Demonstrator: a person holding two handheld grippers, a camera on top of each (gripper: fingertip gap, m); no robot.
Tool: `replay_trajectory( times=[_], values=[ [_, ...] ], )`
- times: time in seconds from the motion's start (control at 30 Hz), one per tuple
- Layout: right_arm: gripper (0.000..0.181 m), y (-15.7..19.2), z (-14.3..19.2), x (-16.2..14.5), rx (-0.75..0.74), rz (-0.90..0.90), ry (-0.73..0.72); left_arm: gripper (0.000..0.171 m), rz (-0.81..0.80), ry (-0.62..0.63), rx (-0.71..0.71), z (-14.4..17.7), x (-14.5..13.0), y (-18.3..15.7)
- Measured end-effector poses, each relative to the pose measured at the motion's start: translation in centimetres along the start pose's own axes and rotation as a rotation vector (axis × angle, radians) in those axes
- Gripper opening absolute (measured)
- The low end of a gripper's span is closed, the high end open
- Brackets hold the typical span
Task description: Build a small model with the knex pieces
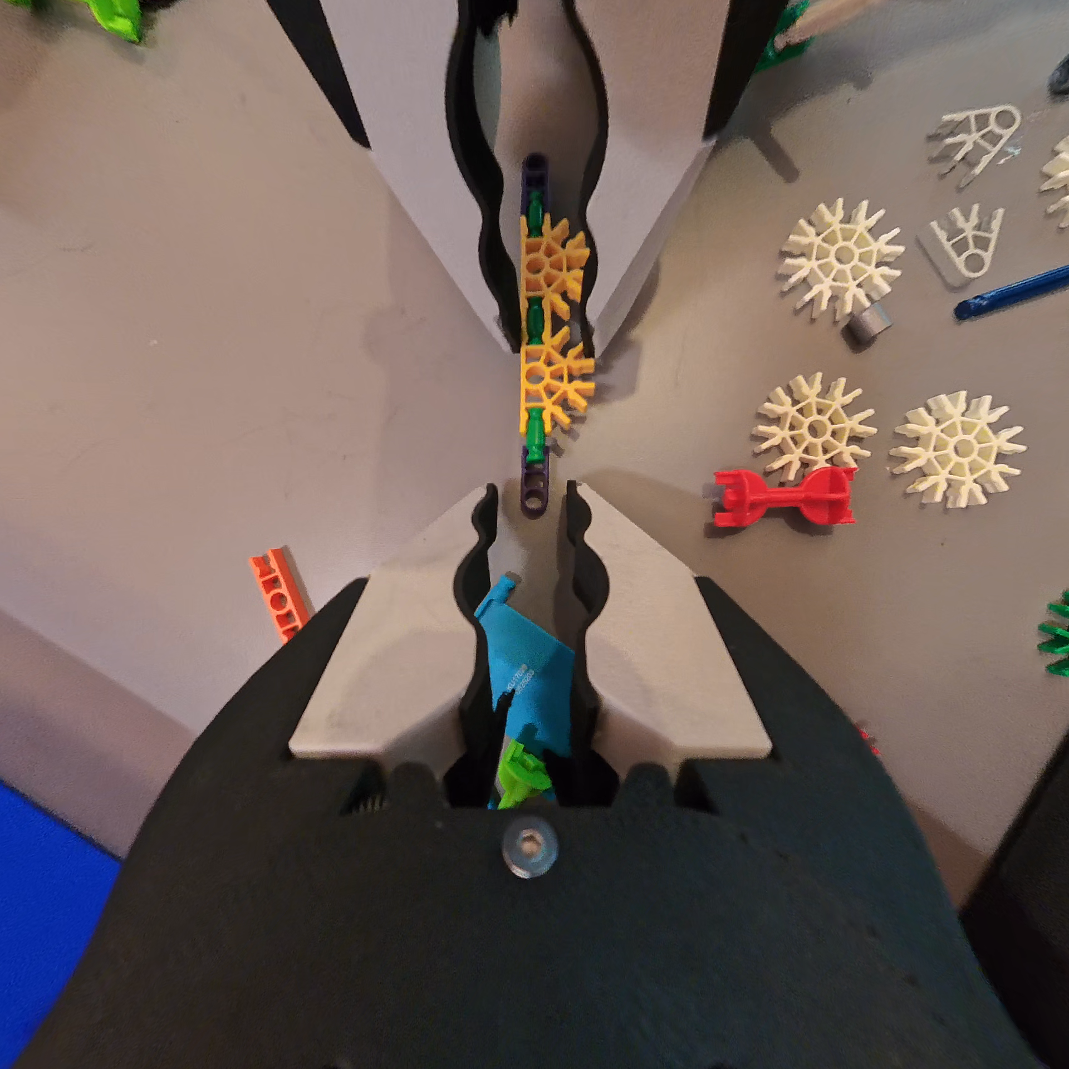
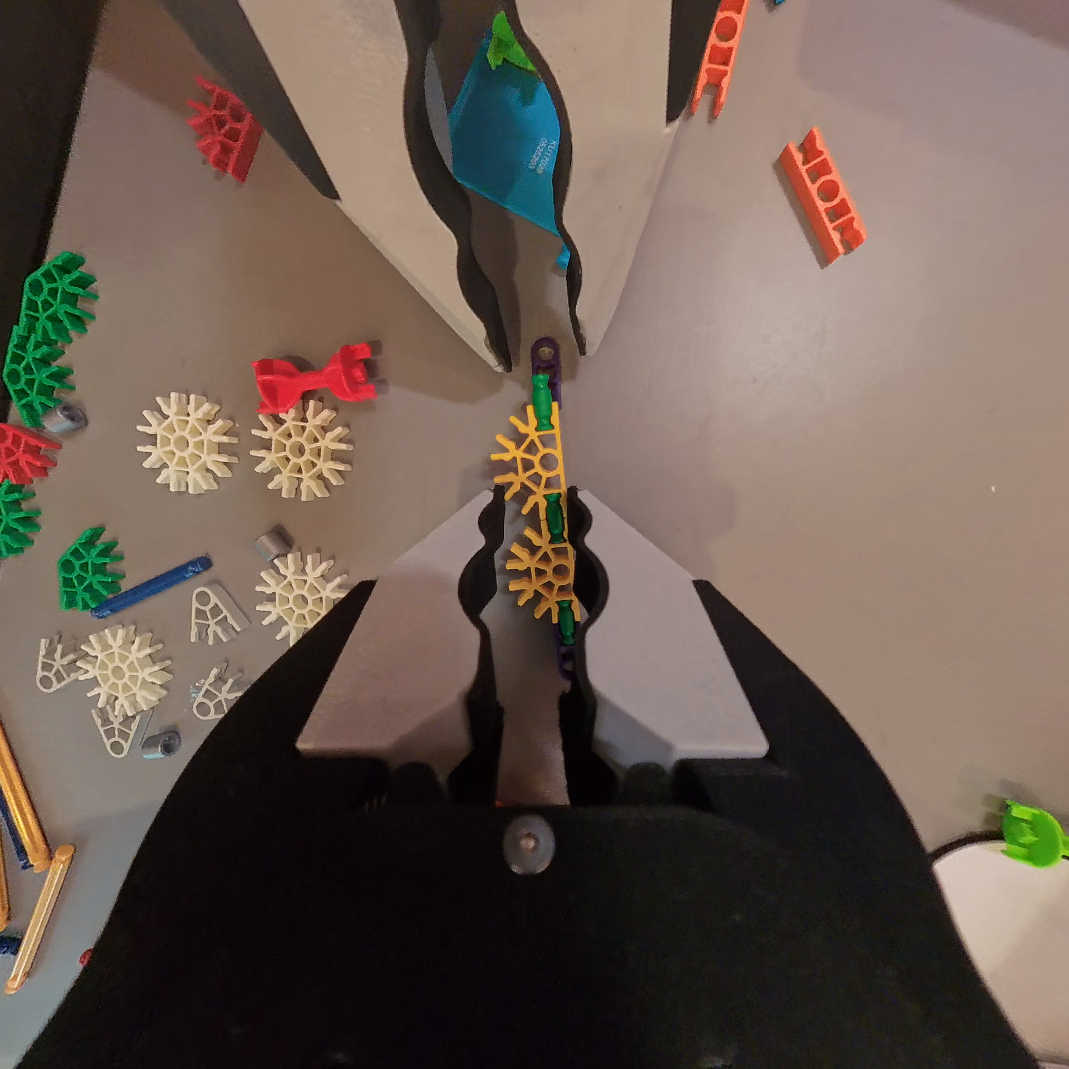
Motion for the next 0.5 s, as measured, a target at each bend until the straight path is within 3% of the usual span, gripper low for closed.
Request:
replay_trajectory(
  times=[0.5],
  values=[
    [0.018,0.1,-0.8,0.1,0.001,0.001,0.067,0.000,-0.091,-0.028,0.035,-0.4,0.9,-1.1]
  ],
)
Point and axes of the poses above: each gripper's, where its closed fingertips meet, z back along the fingers, x out of its top, y = z × x across the jaws, the point moved 8 cm from there along z, back along the fingers, and after that the axes turned 10 degrees about -x, right-handed, at the moved point
